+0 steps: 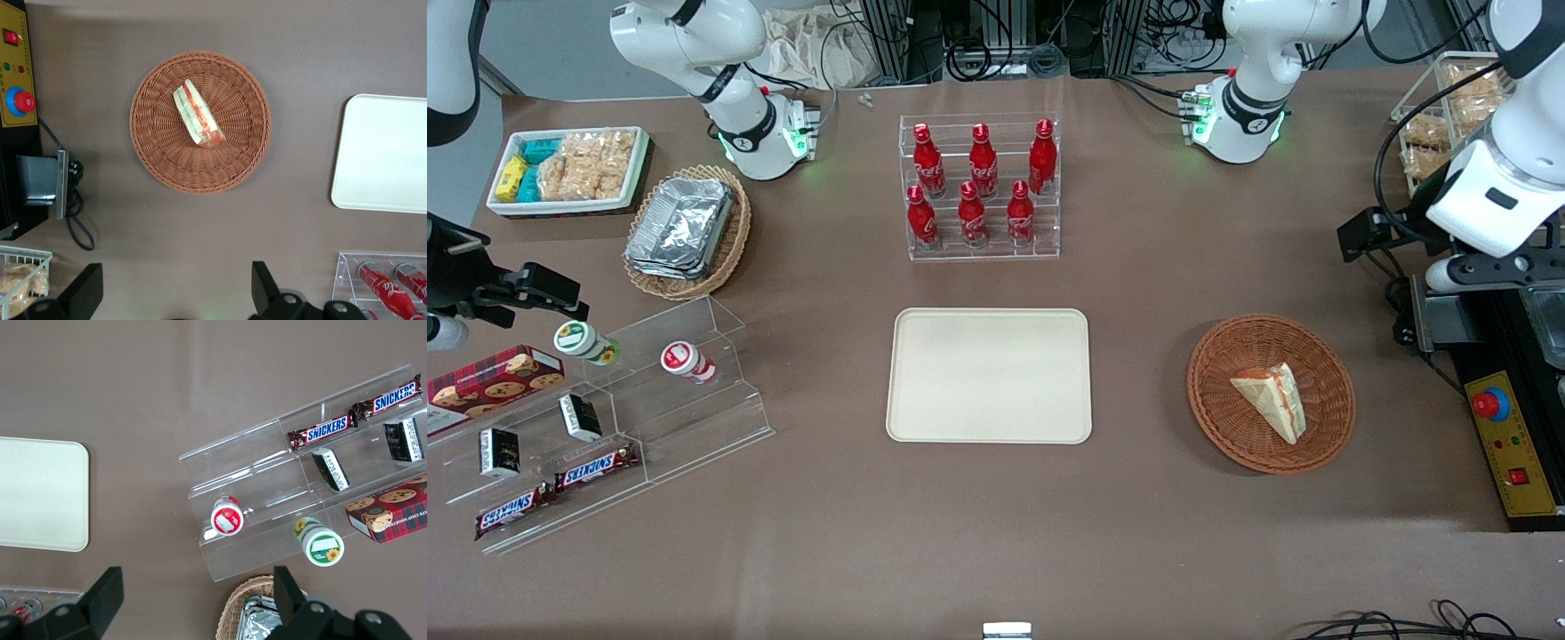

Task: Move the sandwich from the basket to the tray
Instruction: 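Move the left gripper down over the wrapped sandwich in the wicker basket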

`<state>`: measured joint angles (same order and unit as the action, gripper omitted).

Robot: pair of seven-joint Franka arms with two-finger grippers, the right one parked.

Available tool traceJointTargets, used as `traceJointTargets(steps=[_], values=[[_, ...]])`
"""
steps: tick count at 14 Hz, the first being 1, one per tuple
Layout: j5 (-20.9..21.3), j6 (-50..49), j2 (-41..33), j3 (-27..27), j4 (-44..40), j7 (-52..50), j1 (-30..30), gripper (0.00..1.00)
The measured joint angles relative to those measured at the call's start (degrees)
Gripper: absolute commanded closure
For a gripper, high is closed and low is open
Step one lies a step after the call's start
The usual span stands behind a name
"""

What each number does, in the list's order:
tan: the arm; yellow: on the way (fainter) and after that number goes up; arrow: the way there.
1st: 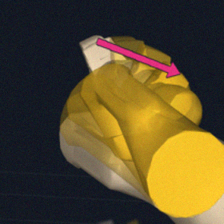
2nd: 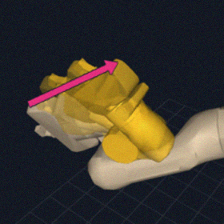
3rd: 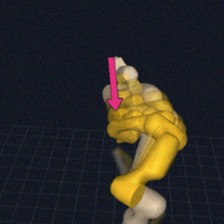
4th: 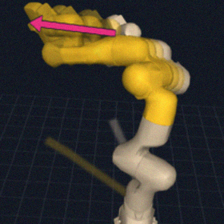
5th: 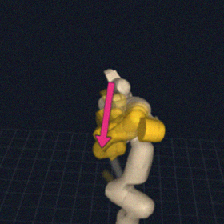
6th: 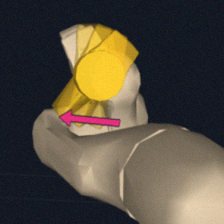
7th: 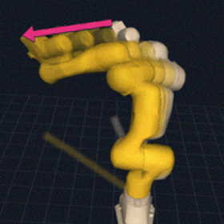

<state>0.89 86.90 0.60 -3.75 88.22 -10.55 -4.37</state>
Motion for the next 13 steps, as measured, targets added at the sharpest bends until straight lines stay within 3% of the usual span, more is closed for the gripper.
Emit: traceJointTargets(steps=[8,10,13], values=[[0.21,0.38,0.93,0.41,1.50,-0.73,1.16,0.00],[0.18,6.39,2.17,0.60,5.28,-2.87,2.58,0.00],[0.08,16.75,3.98,0.66,12.75,-13.98,3.68,0.00]])
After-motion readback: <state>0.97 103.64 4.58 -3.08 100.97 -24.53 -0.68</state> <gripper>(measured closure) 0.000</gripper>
